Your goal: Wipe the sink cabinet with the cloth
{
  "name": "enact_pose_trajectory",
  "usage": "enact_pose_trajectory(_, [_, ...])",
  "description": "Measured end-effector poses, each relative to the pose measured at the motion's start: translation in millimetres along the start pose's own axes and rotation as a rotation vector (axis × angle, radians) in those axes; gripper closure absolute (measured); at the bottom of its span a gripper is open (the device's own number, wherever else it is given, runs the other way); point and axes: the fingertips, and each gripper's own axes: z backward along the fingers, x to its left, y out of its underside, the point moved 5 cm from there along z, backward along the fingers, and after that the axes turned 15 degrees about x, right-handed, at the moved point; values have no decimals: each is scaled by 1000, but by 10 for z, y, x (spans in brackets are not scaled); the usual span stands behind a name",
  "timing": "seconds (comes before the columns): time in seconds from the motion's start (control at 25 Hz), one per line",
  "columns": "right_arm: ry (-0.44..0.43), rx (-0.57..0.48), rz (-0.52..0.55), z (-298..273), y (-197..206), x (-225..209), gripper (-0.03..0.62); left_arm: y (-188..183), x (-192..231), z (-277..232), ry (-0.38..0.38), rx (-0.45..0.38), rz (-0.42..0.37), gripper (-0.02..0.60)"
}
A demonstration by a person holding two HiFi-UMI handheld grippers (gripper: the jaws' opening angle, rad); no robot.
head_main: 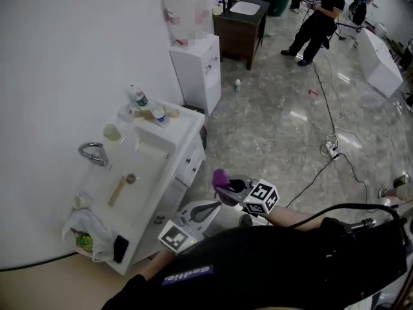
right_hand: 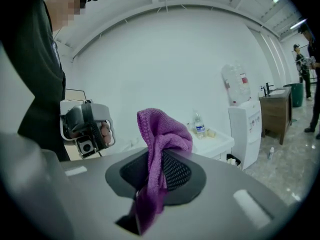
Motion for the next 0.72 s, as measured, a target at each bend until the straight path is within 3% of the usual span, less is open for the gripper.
enact_pose_trajectory(0.36, [12, -82, 124, 327, -420, 364, 537, -109, 12, 376, -107, -41, 87, 581])
enact_pose_trajectory(0.6, [8, -130, 110, 363, -384, 472, 537, -112, -87, 389, -132, -65, 92, 581])
enact_pose_trajectory(0.72, [-3, -163, 109, 425, -386, 567, 537, -79, -107, 467, -153, -75, 131, 581])
